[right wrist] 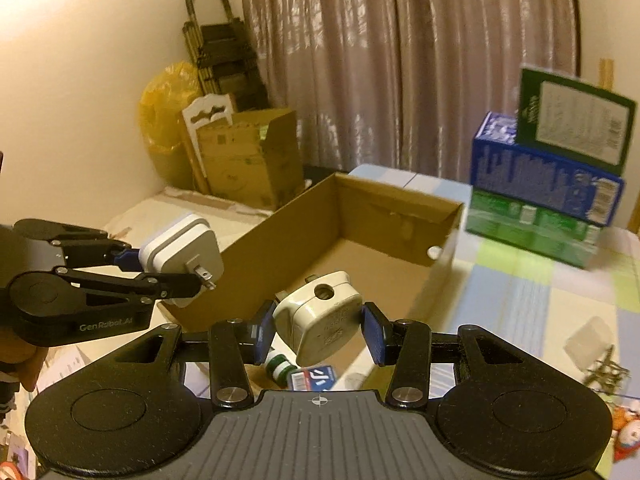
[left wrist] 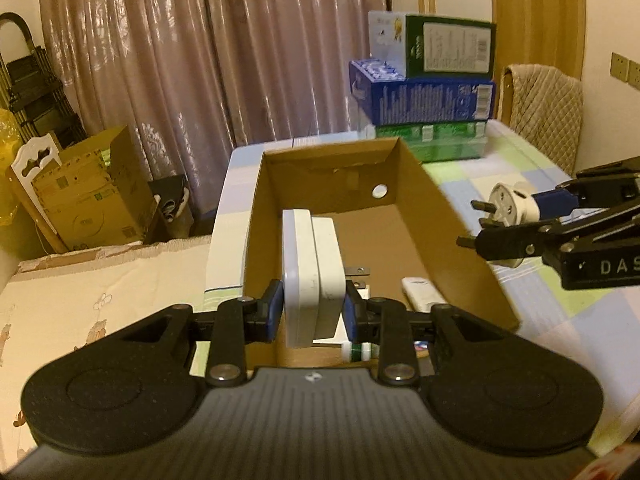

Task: Organize rigid objects
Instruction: 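Carry both white adapters with both tools over the cardboard box, then open both tools to drop the adapters into the box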

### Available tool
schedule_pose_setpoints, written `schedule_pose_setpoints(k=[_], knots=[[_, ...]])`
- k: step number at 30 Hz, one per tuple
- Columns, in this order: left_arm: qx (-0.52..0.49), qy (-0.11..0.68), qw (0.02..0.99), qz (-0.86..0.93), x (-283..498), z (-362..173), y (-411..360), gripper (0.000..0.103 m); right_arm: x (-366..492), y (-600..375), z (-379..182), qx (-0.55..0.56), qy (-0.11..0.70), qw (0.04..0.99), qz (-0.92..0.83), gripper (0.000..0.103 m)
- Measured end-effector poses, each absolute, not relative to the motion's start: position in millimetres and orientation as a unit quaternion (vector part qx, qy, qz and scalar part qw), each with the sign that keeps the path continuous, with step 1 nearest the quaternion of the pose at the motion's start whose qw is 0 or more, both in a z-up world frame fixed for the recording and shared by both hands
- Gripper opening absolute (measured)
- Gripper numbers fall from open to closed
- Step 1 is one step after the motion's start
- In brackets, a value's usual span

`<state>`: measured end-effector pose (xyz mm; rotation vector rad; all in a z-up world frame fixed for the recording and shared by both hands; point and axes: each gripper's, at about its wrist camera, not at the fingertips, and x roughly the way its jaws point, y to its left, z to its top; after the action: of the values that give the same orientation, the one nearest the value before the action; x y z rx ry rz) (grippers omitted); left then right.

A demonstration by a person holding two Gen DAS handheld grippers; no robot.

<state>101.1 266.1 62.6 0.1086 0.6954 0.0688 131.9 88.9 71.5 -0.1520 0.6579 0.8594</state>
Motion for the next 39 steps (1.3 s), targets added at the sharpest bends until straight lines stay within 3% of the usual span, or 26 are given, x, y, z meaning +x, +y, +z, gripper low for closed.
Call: schedule_pose_setpoints(k=[17, 39], knots=[[0.052, 0.367, 0.929, 0.02, 134.2, 21.9, 287.3, 0.026, 157.8, 120.6, 20.2, -0.069, 0.364, 0.839, 0.398, 0.043], [0.037, 0.355, 0.934, 0.034, 128.3, 30.9, 292.4, 0.027, 158.1, 119.4, 16.2, -0.061, 0.372, 0.842, 0.387, 0.043]])
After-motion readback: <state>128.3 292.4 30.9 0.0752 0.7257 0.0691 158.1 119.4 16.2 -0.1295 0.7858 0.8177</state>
